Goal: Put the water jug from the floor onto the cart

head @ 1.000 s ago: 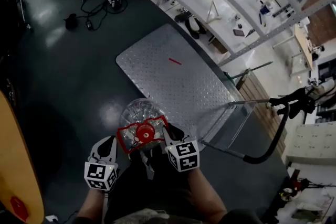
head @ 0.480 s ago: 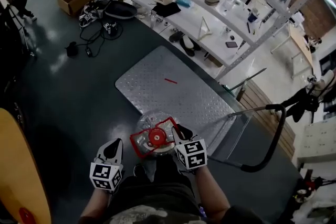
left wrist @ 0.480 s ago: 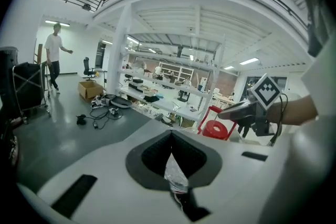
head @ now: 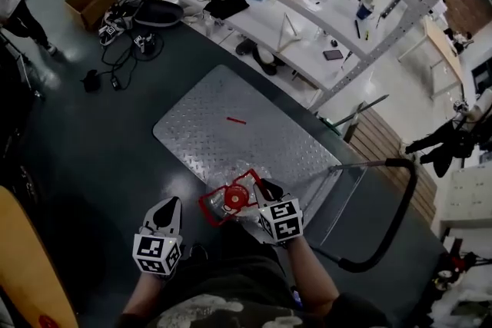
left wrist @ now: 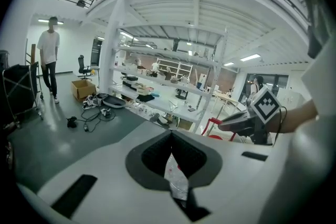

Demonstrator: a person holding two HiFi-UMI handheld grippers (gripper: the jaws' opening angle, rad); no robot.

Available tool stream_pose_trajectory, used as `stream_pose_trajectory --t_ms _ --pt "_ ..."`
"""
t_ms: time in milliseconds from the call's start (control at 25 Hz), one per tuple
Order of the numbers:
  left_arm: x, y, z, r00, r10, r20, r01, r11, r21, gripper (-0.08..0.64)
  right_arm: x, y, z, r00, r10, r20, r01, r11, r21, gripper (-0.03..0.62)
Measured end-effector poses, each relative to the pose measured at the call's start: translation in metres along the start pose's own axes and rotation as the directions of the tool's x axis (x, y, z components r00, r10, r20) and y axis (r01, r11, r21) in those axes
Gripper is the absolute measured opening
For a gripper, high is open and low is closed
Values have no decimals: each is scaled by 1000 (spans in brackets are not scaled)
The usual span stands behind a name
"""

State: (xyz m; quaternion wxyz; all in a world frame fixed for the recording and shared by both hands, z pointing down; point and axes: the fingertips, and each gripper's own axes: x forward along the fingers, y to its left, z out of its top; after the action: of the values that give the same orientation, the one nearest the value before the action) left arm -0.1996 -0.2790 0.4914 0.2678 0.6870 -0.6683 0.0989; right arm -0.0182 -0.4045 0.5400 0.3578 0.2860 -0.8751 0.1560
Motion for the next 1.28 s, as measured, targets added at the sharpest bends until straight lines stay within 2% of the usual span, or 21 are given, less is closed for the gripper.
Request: stream_pose_trajectory --t_ms 320,520,800,1040,1280 --pt "62 -25 18 999 17 -37 -17 1000 4 9 45 -75 -4 999 21 -31 -20 999 51 55" --pt "86 -30 38 999 45 -21 -45 999 4 8 62 -118 7 1000 15 2 -15 998 63 55" --pt "96 -36 46 998 48 -37 -48 999 14 9 75 -176 17 998 -68 9 66 993 97 54" --pt "103 -38 44 999 29 -44 -29 999 17 8 81 -199 21 992 -123 1 123 989 80 54" --pt "109 -40 54 1000 3 -27 -2 999 37 9 82 -203 9 994 -114 -2 113 981 156 57"
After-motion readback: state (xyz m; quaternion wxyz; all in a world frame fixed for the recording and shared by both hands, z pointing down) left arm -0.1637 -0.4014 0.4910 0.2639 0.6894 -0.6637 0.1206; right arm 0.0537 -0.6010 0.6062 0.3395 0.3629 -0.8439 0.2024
